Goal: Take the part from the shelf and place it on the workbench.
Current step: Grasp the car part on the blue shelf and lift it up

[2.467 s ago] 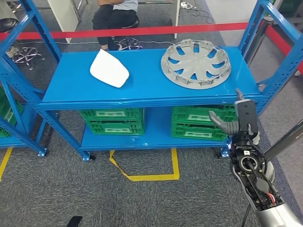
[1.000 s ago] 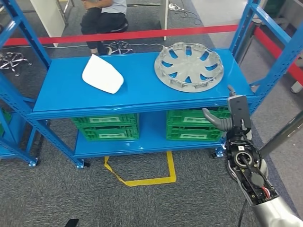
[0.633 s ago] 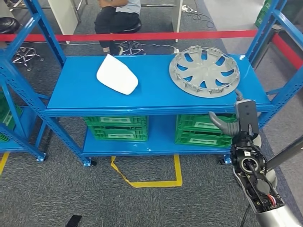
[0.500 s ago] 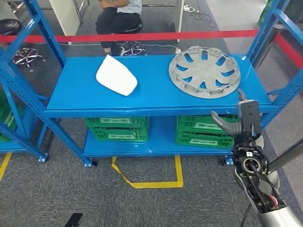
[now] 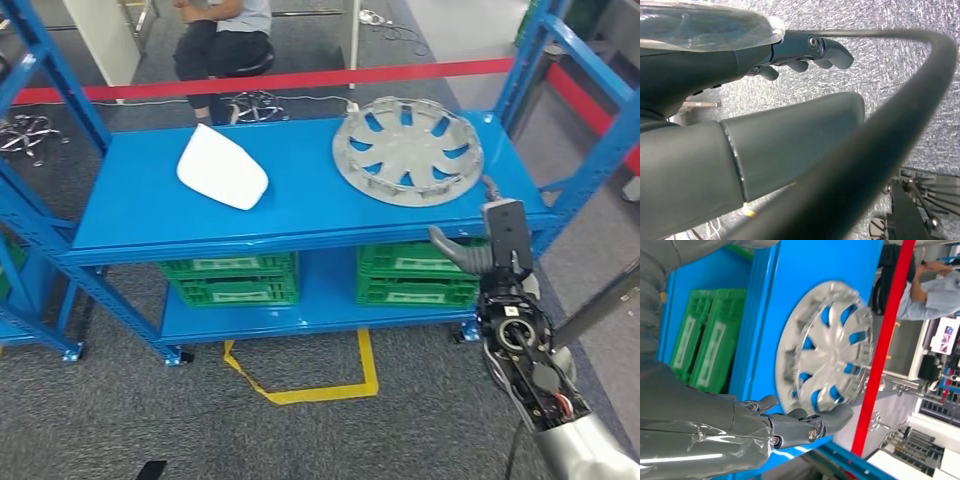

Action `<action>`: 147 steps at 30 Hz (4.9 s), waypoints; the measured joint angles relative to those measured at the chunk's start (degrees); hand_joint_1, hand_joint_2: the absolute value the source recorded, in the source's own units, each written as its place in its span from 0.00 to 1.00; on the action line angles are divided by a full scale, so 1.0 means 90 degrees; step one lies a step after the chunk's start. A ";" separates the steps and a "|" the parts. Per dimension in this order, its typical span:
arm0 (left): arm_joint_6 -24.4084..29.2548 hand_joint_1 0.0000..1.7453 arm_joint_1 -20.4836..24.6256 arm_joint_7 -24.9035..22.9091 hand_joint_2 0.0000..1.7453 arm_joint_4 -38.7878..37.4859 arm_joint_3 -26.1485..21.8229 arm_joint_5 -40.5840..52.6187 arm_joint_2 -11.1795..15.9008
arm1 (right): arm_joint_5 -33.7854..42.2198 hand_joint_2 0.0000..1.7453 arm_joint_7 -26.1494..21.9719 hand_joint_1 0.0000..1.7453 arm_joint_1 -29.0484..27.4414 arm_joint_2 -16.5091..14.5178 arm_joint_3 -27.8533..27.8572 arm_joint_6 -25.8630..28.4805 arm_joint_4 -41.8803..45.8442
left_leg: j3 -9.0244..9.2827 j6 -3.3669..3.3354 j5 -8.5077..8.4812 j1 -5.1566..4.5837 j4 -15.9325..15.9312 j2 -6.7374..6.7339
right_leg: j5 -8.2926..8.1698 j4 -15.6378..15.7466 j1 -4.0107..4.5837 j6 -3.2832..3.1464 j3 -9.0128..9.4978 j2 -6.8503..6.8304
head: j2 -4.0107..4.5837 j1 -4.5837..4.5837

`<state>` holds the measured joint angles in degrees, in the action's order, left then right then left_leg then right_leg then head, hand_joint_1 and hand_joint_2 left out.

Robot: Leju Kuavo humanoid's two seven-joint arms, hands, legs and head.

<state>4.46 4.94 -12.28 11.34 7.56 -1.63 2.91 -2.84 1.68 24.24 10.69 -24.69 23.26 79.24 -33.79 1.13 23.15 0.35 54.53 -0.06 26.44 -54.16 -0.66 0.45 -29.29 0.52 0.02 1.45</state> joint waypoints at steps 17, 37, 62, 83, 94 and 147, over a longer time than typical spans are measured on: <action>-0.0005 0.00 -0.0023 0.0004 0.00 0.0000 0.0000 -0.0047 0.0019 | 0.0043 1.00 0.0033 0.00 0.0046 -0.0007 -0.0051 -0.0011 -0.0019 | 0.0300 -0.0069 0.0206 -0.0042 -0.0040 0.0025 | -0.0136 -0.0040 0.0005 -0.0019 -0.0123 -0.0013 | 0.0000 -0.0358; -0.0002 0.00 -0.0060 0.0042 0.00 0.0000 0.0002 -0.0045 0.0045 | 0.0152 1.00 0.0047 0.00 0.0066 -0.0005 -0.0116 0.0074 0.0000 | 0.0183 -0.0249 0.0034 0.0013 -0.0131 0.0007 | 0.0714 -0.1366 -0.0034 0.0161 -0.0617 -0.0015 | 0.0000 -0.0171; 0.0002 0.00 -0.0027 -0.0016 0.00 0.0000 0.0031 -0.0024 0.0044 | 0.0238 1.00 0.0050 0.00 0.0055 -0.0005 -0.0130 0.0177 0.0002 | 0.0028 -0.0069 -0.0031 -0.0038 -0.0061 0.0025 | 0.0031 0.0036 0.0011 0.0005 0.0049 0.0026 | -0.0001 -0.0011; 0.0017 0.00 0.0022 -0.0049 0.00 0.0000 0.0154 -0.0035 0.0025 | 0.0240 1.00 0.0017 0.00 -0.0011 0.0027 -0.0103 0.0122 0.0043 | -0.0335 0.0115 0.0903 0.0012 0.1362 0.0028 | -0.0143 -0.0012 -0.0025 -0.0129 -0.0102 -0.0022 | 0.0000 -0.0154; 0.0019 0.00 0.0014 -0.0048 0.00 0.0000 0.0168 -0.0038 0.0047 | 0.0239 1.00 0.0017 0.00 -0.0017 0.0028 -0.0101 0.0114 0.0055 | 0.0024 -0.0151 -0.0056 -0.0054 -0.0099 0.0008 | 0.0063 -0.0010 0.0028 0.0030 0.0027 0.0023 | 0.0000 -0.0004; 0.0029 0.00 -0.0037 -0.0046 0.00 -0.0001 0.0211 -0.0060 0.0041 | 0.0221 1.00 -0.0014 0.00 -0.0012 0.0049 -0.0121 0.0103 0.0004 | -0.0845 0.0090 0.0772 -0.0002 0.1839 0.0021 | -0.0092 -0.0018 0.0000 -0.0177 -0.0079 -0.0019 | 0.0000 -0.0053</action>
<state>4.72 4.60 -12.70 11.33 9.46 -2.17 3.28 -0.85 1.55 24.13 11.13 -25.79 24.18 79.27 -41.39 1.94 30.10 0.33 71.07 0.13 25.62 -54.32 -0.66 -1.14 -30.00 0.35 0.02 0.98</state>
